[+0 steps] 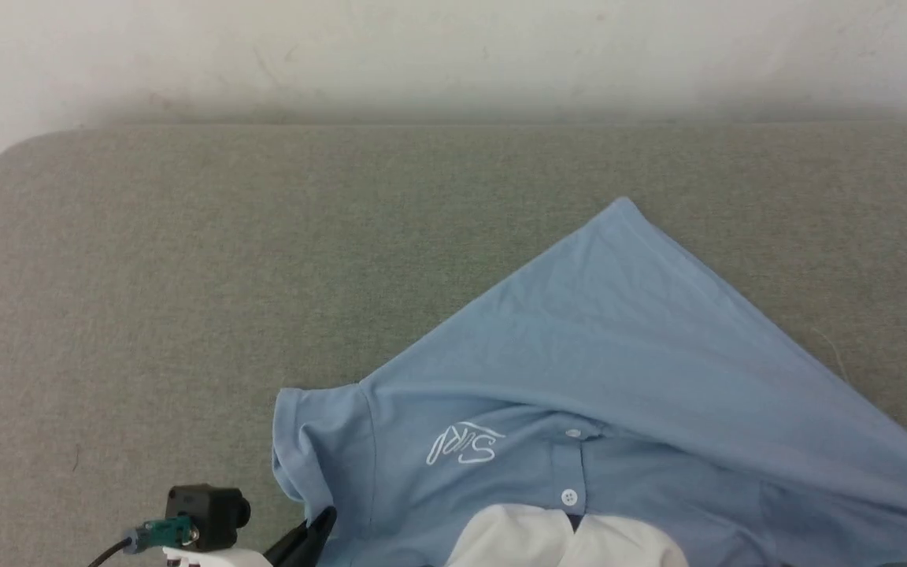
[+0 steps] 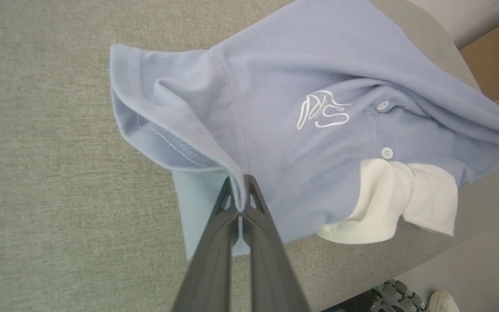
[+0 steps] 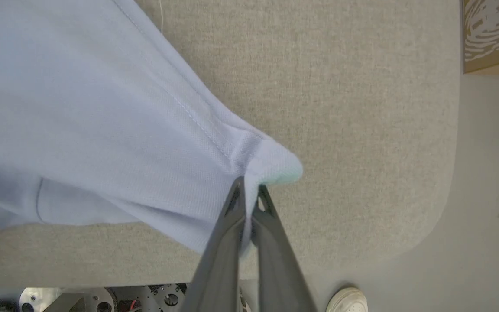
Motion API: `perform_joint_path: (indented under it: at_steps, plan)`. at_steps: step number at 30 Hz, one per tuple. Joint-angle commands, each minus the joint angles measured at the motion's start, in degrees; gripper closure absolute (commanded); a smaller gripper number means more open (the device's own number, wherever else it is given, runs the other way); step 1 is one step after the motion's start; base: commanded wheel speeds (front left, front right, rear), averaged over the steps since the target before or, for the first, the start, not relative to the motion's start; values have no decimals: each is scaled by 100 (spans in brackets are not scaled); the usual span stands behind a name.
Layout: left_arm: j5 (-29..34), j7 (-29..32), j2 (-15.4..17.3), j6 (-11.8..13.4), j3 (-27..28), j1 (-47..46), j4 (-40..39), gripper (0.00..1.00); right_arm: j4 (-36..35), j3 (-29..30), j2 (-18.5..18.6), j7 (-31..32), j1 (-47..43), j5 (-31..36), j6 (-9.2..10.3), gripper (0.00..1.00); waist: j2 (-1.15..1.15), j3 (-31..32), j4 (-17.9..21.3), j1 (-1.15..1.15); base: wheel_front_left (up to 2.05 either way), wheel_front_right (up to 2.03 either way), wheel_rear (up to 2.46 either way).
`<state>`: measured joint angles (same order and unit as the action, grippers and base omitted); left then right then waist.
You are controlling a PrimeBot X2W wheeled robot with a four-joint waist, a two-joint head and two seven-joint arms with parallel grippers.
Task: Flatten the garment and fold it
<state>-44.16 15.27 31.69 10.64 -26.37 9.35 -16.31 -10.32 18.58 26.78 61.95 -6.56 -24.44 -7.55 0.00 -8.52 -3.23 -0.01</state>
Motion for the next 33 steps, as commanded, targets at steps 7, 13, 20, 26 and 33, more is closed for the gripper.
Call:
perform_joint_path:
  at_steps: [7,13,20,26,33]
  plan:
    - [6,-106,-32,47,28,-38,31,100,-180,211,-585,124,-742,179,6,100,0,78,130,1,0,0,0]
    - [51,-135,-42,55,26,-117,21,100,-69,124,-573,-19,-685,216,6,0,0,10,73,1,0,0,0]
    - [137,-134,-55,61,-14,-262,-75,100,-315,-99,-205,-310,-1,142,6,0,0,-163,-115,1,0,0,0]
    - [277,-109,-91,34,-119,-481,-272,100,-403,-855,117,-459,1246,-7,6,0,0,-519,-440,1,0,0,0]
    - [453,-119,-231,-44,-307,-795,-387,100,411,-2052,229,-460,2877,71,6,0,0,-974,-897,1,0,0,0]
